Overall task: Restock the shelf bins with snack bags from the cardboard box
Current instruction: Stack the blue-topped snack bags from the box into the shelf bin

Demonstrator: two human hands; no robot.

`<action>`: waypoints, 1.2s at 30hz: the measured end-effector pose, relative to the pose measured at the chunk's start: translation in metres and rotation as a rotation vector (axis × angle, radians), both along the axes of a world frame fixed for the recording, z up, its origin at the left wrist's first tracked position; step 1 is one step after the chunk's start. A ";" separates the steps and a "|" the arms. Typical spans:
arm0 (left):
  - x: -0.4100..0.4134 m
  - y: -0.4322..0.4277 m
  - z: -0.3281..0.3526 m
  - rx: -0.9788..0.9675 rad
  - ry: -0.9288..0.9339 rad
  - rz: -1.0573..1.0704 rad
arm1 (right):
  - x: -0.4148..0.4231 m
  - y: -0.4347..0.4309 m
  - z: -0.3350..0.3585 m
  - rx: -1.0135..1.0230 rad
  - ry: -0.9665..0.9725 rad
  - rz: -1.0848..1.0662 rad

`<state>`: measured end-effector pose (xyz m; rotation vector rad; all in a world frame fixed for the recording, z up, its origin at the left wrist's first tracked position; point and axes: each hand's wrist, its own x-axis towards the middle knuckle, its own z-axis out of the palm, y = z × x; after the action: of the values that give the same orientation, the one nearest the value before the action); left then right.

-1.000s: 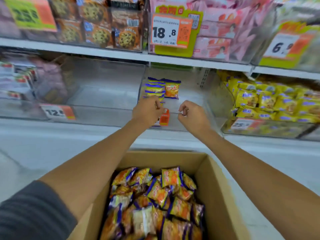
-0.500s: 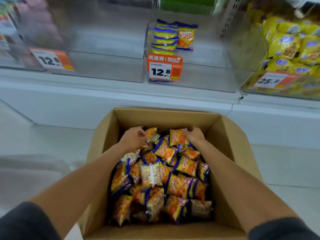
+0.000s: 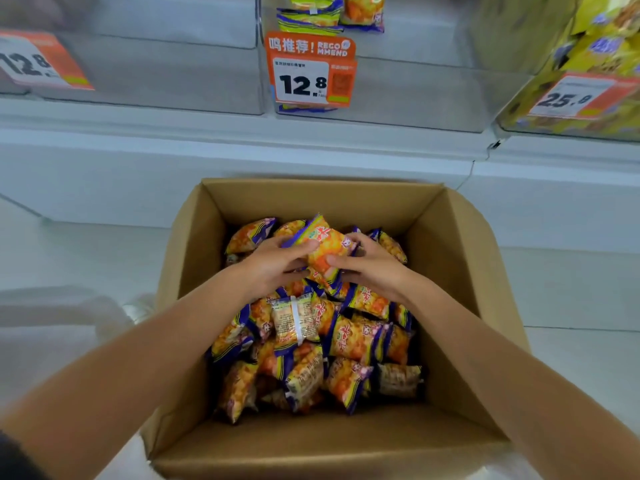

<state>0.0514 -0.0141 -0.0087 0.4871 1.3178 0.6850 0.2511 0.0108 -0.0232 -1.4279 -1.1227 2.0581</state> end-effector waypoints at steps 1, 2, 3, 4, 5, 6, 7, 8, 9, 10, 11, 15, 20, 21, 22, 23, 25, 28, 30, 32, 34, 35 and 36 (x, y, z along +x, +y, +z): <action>-0.004 0.000 -0.002 -0.001 0.004 0.068 | -0.001 0.000 0.003 0.034 -0.013 0.051; -0.010 -0.001 -0.003 0.015 0.040 0.121 | -0.001 0.002 0.001 0.087 -0.070 0.095; -0.016 -0.003 -0.002 0.043 0.112 0.160 | 0.001 0.003 -0.002 0.141 -0.140 0.118; -0.023 -0.005 -0.002 0.068 0.196 0.190 | 0.002 0.007 -0.009 0.220 -0.249 0.130; -0.029 -0.007 -0.002 0.083 0.267 0.212 | 0.003 0.010 -0.019 0.302 -0.377 0.138; -0.035 -0.010 -0.002 0.086 0.308 0.231 | 0.003 0.013 -0.032 0.381 -0.514 0.171; -0.040 -0.013 -0.003 0.079 0.322 0.240 | 0.000 0.015 -0.045 0.429 -0.635 0.222; -0.043 -0.016 -0.004 0.066 0.320 0.242 | -0.006 0.014 -0.057 0.464 -0.741 0.279; -0.044 -0.019 -0.005 0.054 0.314 0.242 | -0.013 0.010 -0.067 0.510 -0.847 0.332; -0.045 -0.021 -0.006 0.045 0.305 0.244 | -0.020 0.006 -0.078 0.572 -0.953 0.371; -0.045 -0.022 -0.006 0.045 0.294 0.248 | -0.026 0.002 -0.083 0.632 -1.055 0.393; -0.045 -0.025 -0.006 0.081 0.285 0.206 | -0.032 -0.005 -0.085 0.707 -1.183 0.426; -0.043 -0.024 -0.006 0.113 0.307 0.233 | -0.017 0.000 -0.050 0.626 -0.808 0.169; -0.043 -0.023 -0.007 0.126 0.321 0.236 | -0.015 0.001 -0.036 0.605 -0.699 0.064; -0.041 -0.022 -0.007 0.141 0.337 0.234 | -0.014 0.002 -0.020 0.568 -0.572 -0.028; -0.039 -0.021 -0.006 0.159 0.354 0.228 | -0.014 0.002 -0.006 0.531 -0.453 -0.089; -0.031 -0.021 -0.001 0.182 0.360 0.199 | -0.015 0.001 0.015 0.473 -0.313 -0.089; -0.016 -0.018 0.006 0.148 0.188 0.200 | -0.025 -0.011 0.030 0.455 -0.276 0.050; -0.012 -0.019 0.011 0.098 0.063 0.175 | -0.032 -0.018 0.027 0.487 -0.283 0.056; -0.008 -0.022 0.014 0.120 0.091 0.089 | -0.037 -0.022 0.024 0.519 -0.283 0.041; -0.006 -0.025 0.016 0.178 0.172 0.063 | -0.037 -0.023 0.022 0.515 -0.259 0.056; -0.008 -0.025 0.016 0.195 0.204 0.088 | -0.035 -0.023 0.022 0.508 -0.244 0.063; -0.013 -0.024 0.014 0.206 0.234 0.127 | -0.031 -0.024 0.021 0.508 -0.238 0.065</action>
<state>0.0388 -0.0381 0.0050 0.6695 1.5144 0.8957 0.2199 -0.0131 -0.0020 -1.4015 -1.6607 1.5053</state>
